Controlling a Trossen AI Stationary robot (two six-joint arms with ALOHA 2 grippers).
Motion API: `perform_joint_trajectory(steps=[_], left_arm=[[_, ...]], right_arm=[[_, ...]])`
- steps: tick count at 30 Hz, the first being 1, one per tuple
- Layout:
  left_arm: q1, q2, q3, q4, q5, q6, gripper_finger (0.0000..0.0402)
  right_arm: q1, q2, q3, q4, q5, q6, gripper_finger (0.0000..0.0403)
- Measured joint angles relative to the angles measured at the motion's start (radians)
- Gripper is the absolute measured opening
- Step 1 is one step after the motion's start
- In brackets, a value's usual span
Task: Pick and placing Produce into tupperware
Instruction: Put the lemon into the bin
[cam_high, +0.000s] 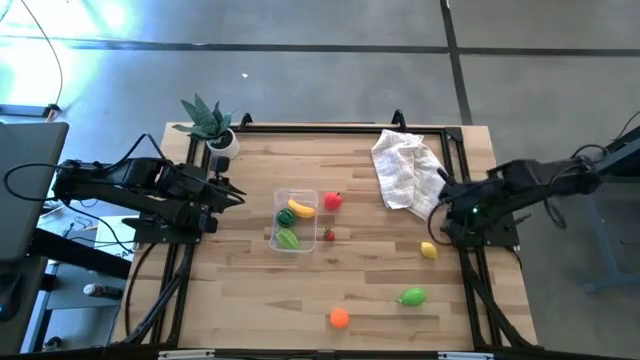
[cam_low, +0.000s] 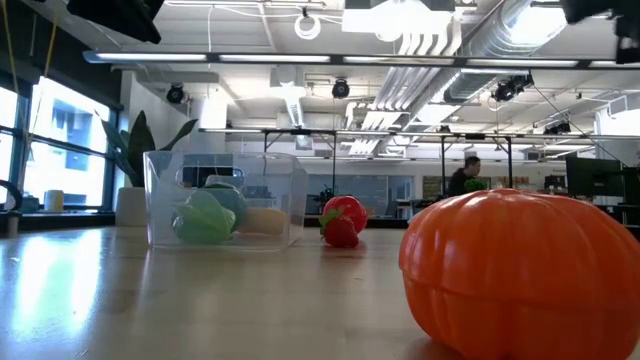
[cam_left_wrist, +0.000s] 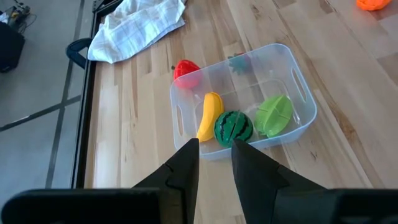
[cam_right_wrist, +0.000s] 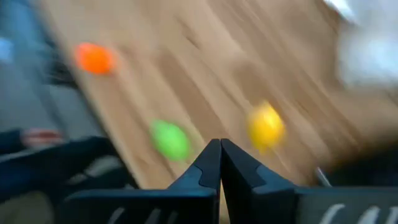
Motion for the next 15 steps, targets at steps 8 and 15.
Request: perform_joint_trajectory(steps=[8, 15], left_arm=[[0.000, 0.000, 0.000, 0.000, 0.000, 0.000, 0.0086], [0.000, 0.000, 0.000, 0.000, 0.000, 0.000, 0.0085]], right_arm=[[0.106, 0.153, 0.000, -0.081, 0.035, 0.183, 0.0066], [0.124, 0.337, 0.000, -0.078, 0.091, 0.260, 0.0153]])
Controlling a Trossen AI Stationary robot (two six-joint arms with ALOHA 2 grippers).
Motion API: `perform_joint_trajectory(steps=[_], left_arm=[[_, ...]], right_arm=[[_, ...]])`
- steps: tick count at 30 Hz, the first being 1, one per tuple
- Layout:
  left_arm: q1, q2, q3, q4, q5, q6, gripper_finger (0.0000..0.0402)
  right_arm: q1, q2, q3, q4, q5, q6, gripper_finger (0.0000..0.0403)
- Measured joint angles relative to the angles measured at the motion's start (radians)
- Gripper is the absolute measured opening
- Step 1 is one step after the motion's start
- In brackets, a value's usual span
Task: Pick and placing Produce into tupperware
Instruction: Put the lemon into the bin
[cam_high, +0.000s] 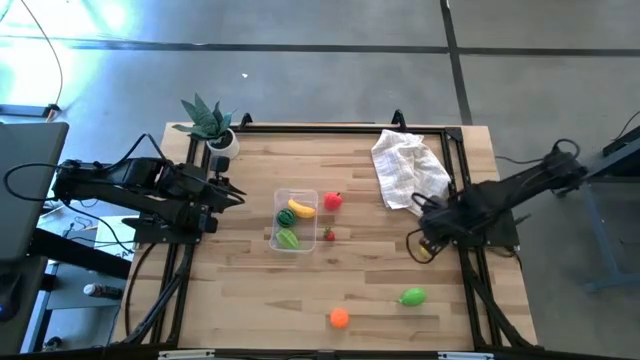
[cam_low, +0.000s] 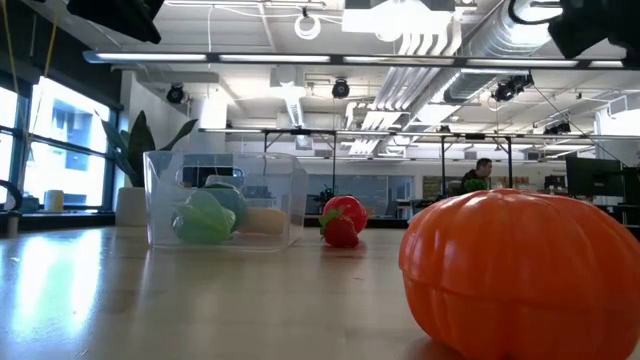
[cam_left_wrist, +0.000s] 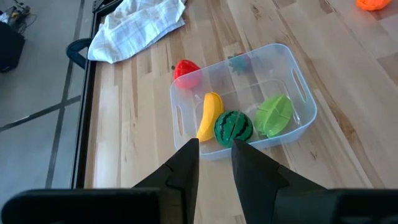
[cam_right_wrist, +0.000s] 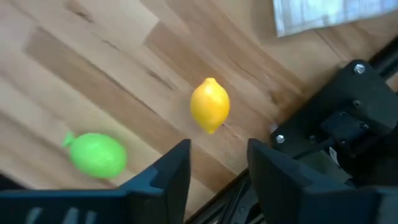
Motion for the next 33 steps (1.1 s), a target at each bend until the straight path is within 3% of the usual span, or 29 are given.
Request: perform_joint_trajectory(steps=[10, 25, 33], left_arm=[[0.000, 0.000, 0.000, 0.000, 0.000, 0.000, 0.0085], [0.000, 0.000, 0.000, 0.000, 0.000, 0.000, 0.0085], [0.000, 0.000, 0.000, 0.000, 0.000, 0.000, 0.0085]], right_arm=[[0.000, 0.211, -0.001, -0.001, 0.029, -0.013, 0.0168], [0.100, 0.246, -0.005, -0.001, 0.058, 0.284, 0.0168], [0.175, 0.247, -0.203, 0.223, 0.031, 0.419, 0.0168]])
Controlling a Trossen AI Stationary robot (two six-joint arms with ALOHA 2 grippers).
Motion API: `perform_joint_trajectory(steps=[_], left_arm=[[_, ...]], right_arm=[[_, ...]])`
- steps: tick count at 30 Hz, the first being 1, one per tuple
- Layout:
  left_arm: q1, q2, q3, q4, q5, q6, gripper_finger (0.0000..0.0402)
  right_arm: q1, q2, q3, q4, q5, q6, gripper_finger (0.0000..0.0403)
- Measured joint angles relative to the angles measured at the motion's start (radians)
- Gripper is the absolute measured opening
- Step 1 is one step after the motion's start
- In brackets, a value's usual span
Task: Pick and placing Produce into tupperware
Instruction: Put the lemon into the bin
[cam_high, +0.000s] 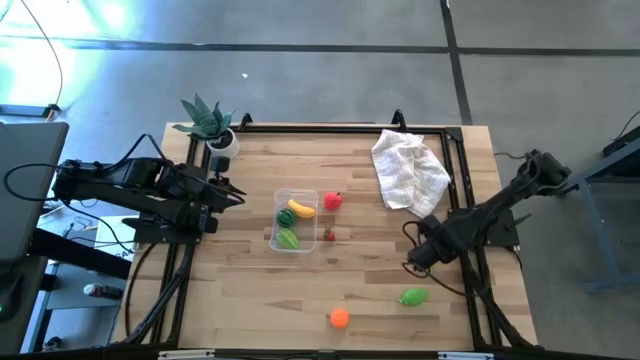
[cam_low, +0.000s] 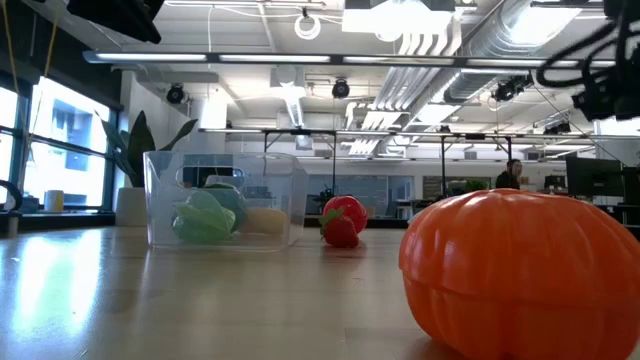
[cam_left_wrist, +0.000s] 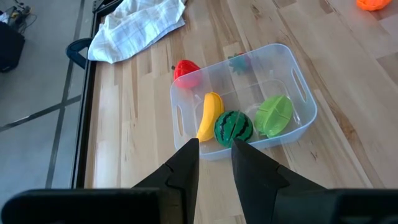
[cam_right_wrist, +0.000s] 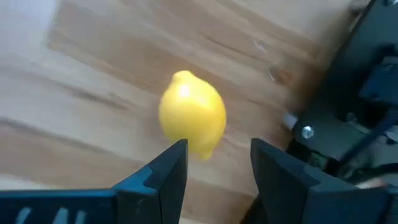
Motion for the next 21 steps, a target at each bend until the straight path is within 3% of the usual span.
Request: perform_joint_trajectory(steps=[13, 21], left_arm=[[0.000, 0.000, 0.000, 0.000, 0.000, 0.000, 0.0085], [0.000, 0.000, 0.000, 0.000, 0.000, 0.000, 0.0085]], right_arm=[[0.025, 0.000, -0.201, 0.282, 0.013, 0.050, 0.0168], [0.026, 0.000, -0.197, 0.308, 0.055, 0.025, 0.0168]])
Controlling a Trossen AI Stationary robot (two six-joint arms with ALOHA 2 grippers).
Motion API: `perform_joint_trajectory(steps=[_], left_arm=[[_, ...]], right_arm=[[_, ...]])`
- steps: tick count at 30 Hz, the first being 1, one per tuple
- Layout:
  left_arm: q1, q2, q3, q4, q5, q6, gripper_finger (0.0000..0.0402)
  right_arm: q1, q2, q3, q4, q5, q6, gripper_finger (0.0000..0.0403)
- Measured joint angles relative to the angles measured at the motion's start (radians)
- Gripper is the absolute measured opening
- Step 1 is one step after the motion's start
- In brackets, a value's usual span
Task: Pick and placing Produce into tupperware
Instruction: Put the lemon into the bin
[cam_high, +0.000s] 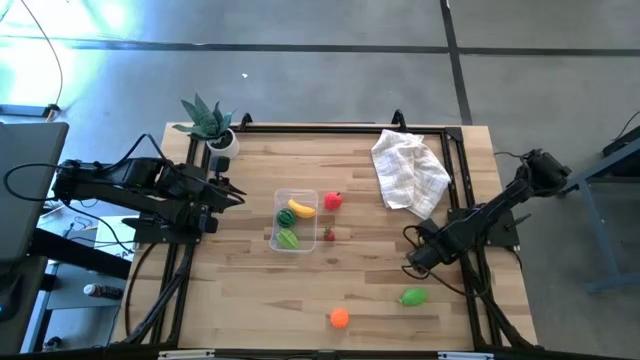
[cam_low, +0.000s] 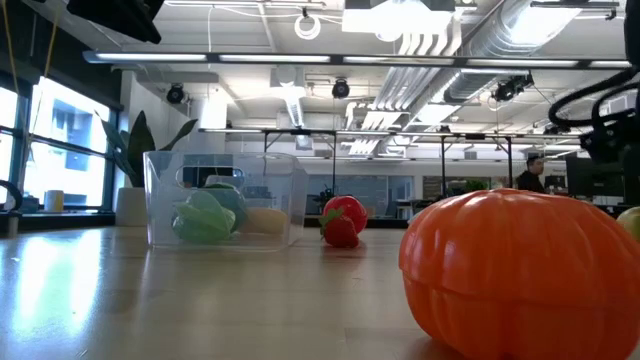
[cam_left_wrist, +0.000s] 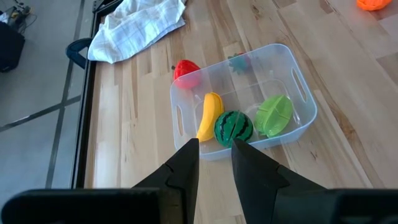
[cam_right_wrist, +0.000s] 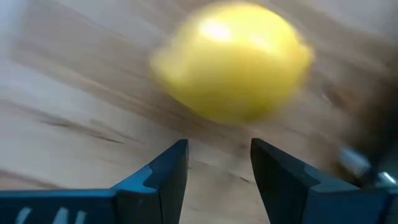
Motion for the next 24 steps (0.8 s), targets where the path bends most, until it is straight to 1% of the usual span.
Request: perform_joint_trajectory(steps=[3, 8, 12, 15, 19, 24], left_arm=[[0.000, 0.000, 0.000, 0.000, 0.000, 0.000, 0.0085], [0.000, 0.000, 0.000, 0.000, 0.000, 0.000, 0.0085], [0.000, 0.000, 0.000, 0.000, 0.000, 0.000, 0.0085], [0.000, 0.000, 0.000, 0.000, 0.000, 0.000, 0.0085], [0.000, 0.000, 0.000, 0.000, 0.000, 0.000, 0.0085], [0.000, 0.000, 0.000, 0.000, 0.000, 0.000, 0.0085]], right_arm=[[-0.004, 0.000, 0.017, 0.010, 0.029, -0.051, 0.0168], [-0.008, 0.000, 0.020, -0.001, 0.028, -0.086, 0.0168], [-0.008, 0.000, 0.020, -0.014, 0.020, -0.049, 0.0168], [-0.008, 0.000, 0.020, -0.032, 0.020, 0.017, 0.0168], [-0.008, 0.000, 0.020, -0.001, 0.010, 0.024, 0.0169], [-0.008, 0.000, 0.020, 0.026, 0.027, 0.022, 0.0192]])
